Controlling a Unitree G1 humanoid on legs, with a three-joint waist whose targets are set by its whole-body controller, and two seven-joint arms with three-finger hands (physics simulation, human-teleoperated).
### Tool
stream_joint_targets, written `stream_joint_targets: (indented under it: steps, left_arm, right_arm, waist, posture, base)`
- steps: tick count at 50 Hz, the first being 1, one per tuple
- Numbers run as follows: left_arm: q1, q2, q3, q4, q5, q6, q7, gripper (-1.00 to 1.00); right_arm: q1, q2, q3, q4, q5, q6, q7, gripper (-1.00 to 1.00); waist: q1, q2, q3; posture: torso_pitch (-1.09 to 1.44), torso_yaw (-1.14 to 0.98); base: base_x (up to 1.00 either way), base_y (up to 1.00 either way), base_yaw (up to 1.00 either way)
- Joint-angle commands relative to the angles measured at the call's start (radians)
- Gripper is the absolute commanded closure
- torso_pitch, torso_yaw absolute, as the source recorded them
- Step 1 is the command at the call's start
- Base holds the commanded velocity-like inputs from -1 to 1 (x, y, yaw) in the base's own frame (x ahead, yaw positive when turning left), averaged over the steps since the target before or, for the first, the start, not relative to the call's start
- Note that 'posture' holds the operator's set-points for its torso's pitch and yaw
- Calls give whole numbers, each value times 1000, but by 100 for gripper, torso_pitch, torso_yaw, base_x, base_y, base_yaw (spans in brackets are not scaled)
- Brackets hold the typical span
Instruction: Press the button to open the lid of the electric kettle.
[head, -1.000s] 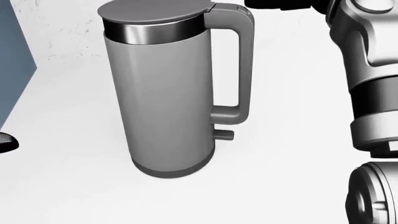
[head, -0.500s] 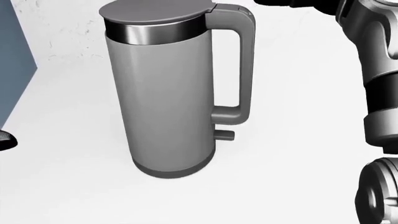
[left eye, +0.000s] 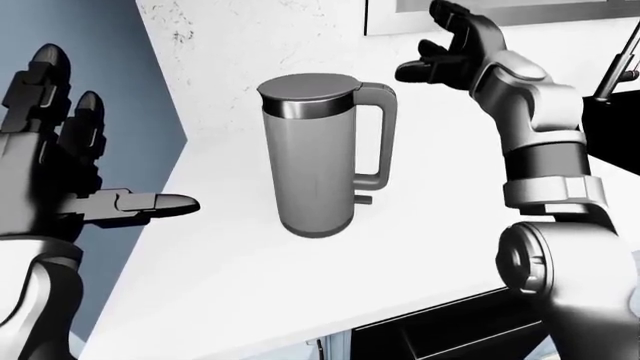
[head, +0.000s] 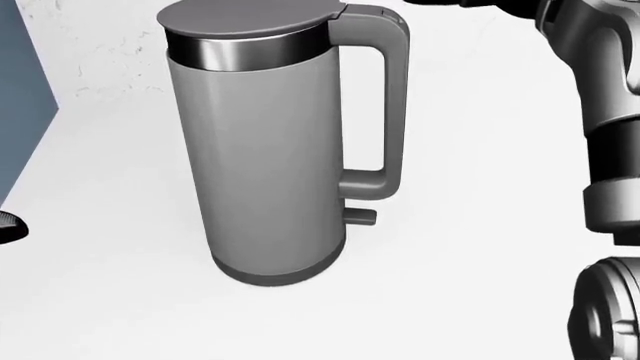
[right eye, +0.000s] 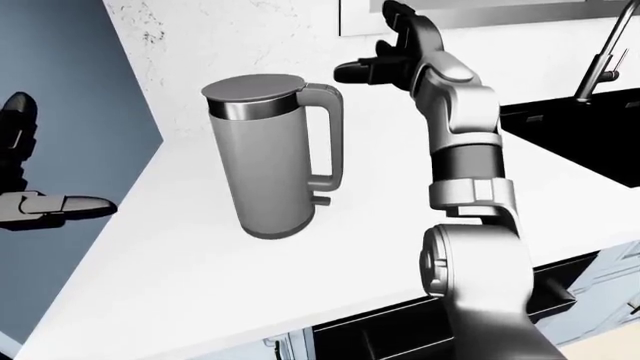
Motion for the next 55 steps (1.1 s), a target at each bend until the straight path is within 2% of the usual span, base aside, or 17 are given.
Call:
stream_joint_targets:
  steps: [1, 18, 33, 46, 55]
  left_arm:
    - [-21, 14, 9, -14, 2, -26, 3, -100]
    - [-29, 21, 11, -16, -6, -19, 9, -100]
    - [-27, 20, 9, -18, -7, -18, 11, -100]
    - [-25, 20, 12, -17, -7, -20, 9, -100]
    - [-27, 22, 13, -20, -9, -16, 10, -100]
  right_arm:
    - [-41, -8, -6, -42, 6, -21, 0, -100]
    - [-21, -21, -12, -125, 28, 49, 36, -100]
    - [-31, -10, -6, -163, 31, 69, 7, -100]
    - [-39, 11, -2, -141, 12, 33, -32, -100]
    - [-14, 13, 4, -166, 7, 40, -22, -100]
  waist:
    - [0, 1, -13]
    - [1, -1, -12]
    - [-1, 1, -10]
    - [-1, 3, -10]
    - [0, 2, -10]
  posture:
    - [-31, 0]
    - [-31, 0]
    - [-31, 0]
    - [-31, 0]
    - [-31, 0]
  base:
    - [0, 0, 0]
    - [0, 0, 0]
    - [0, 0, 0]
    - [0, 0, 0]
    - [0, 0, 0]
